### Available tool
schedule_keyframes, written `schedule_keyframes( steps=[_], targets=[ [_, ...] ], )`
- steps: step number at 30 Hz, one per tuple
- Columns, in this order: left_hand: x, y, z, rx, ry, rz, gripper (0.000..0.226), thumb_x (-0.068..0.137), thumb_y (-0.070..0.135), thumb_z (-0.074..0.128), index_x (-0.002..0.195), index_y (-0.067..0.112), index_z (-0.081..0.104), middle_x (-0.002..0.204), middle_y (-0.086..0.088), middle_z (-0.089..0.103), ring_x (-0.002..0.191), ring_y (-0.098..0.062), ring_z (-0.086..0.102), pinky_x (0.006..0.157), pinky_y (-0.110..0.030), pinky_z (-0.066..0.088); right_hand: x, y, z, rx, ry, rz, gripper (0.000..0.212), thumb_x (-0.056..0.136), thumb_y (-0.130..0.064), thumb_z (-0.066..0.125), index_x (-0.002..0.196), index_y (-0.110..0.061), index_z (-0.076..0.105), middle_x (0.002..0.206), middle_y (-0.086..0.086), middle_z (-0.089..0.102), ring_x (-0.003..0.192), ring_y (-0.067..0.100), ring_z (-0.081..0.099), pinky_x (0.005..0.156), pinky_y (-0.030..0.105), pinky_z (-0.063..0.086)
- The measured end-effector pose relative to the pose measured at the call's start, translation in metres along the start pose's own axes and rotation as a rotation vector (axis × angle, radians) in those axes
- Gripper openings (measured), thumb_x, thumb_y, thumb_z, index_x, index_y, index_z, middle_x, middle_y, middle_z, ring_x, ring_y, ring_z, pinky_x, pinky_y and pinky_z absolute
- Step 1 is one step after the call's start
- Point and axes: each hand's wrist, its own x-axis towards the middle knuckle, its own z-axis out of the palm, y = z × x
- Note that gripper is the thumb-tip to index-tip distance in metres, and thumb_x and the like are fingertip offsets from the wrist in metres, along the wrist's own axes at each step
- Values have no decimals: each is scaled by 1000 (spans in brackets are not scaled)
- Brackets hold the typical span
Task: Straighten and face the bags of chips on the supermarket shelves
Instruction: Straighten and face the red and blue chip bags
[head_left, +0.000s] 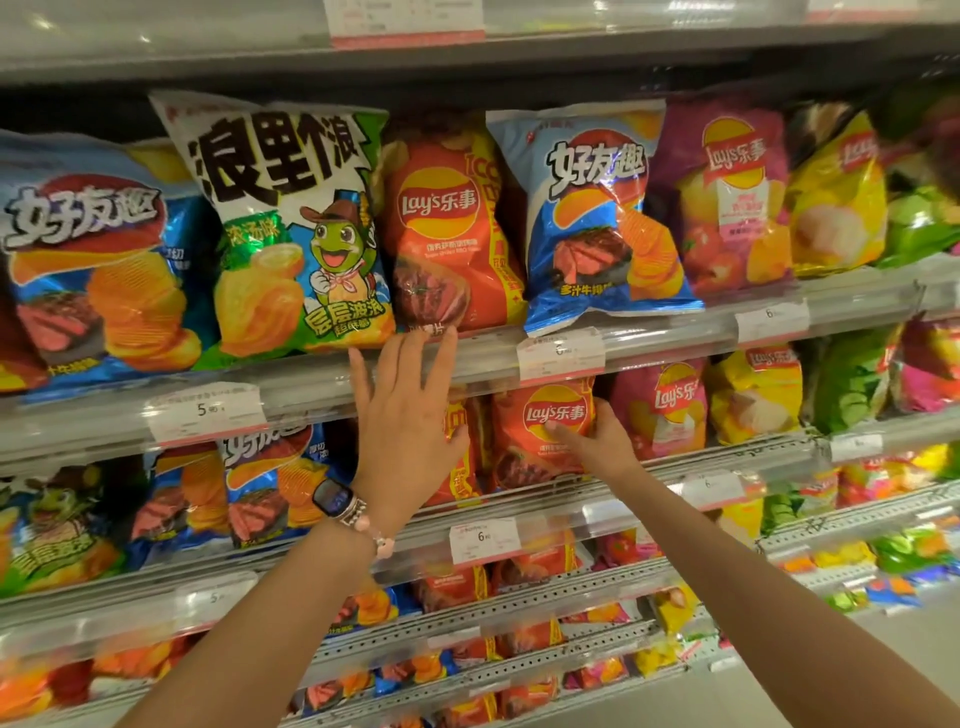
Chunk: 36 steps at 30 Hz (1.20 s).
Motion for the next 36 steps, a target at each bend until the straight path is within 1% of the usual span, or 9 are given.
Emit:
schedule_keyframes(
  steps=[6,9,13,20,25,27,30,33,36],
  targets=[
    [2,3,-2,24,-13,-11,93,63,31,84,143,10,42,134,-22,49,128,-41,42,108,-68,18,-15,-12,3,-55,22,-40,61,83,-28,72,133,-11,41,119,4,59,110,22,58,87,30,45],
    [2,3,-4,14,-21,-10,92,65,35,82,144,10,41,136,-21,48,129,-41,41,109,-65,13,-33,-23,1,-54,39,-101,60,85,-24,69,136,-15,40,116,-2,57,112,20,56,87,30,44],
    [1,2,-10,16,-75,14,90,72,41,73,147,12,34,142,-19,42,134,-38,34,111,-64,11,-67,-35,-1,-58,100,-175,65,82,-27,65,140,-15,39,128,-3,50,120,15,49,102,38,43],
    [4,-1,-27,24,-179,48,86,86,55,48,153,24,4,155,-8,23,143,-26,17,116,-50,11,-96,-77,-12,3,245,-465,34,89,-5,62,122,-8,54,114,7,60,107,22,59,90,47,51],
    [10,11,-43,-136,-11,41,64,83,36,67,138,8,48,129,-17,52,122,-36,47,109,-51,31,-84,-137,-37,-57,379,-737,32,88,-14,57,118,-22,51,110,-3,57,102,10,57,88,26,48],
    [14,17,-43,-163,23,72,63,80,36,70,133,8,52,128,-16,53,121,-36,48,108,-53,32,-69,-155,-50,-114,431,-838,35,88,-14,58,121,-21,50,112,-2,52,104,9,51,91,20,43],
    [37,23,-43,-132,19,114,78,75,51,70,138,13,45,138,-13,44,130,-34,39,110,-55,28,-35,-176,-73,-197,443,-753,45,89,-27,61,131,-14,49,121,-3,46,113,5,43,94,11,33],
    [69,25,-38,-22,-105,74,108,67,73,62,152,24,16,157,-10,15,144,-28,11,116,-52,10,-2,-189,-93,-126,258,-572,63,87,-31,68,141,-16,39,131,5,44,119,11,44,102,26,39],
    [91,27,-28,66,-164,35,122,63,71,70,153,28,-1,160,-8,-8,147,-28,-8,115,-55,1,25,-195,-108,-78,35,-415,80,81,-30,74,146,-18,28,143,7,39,128,20,42,106,39,40]
  ],
)
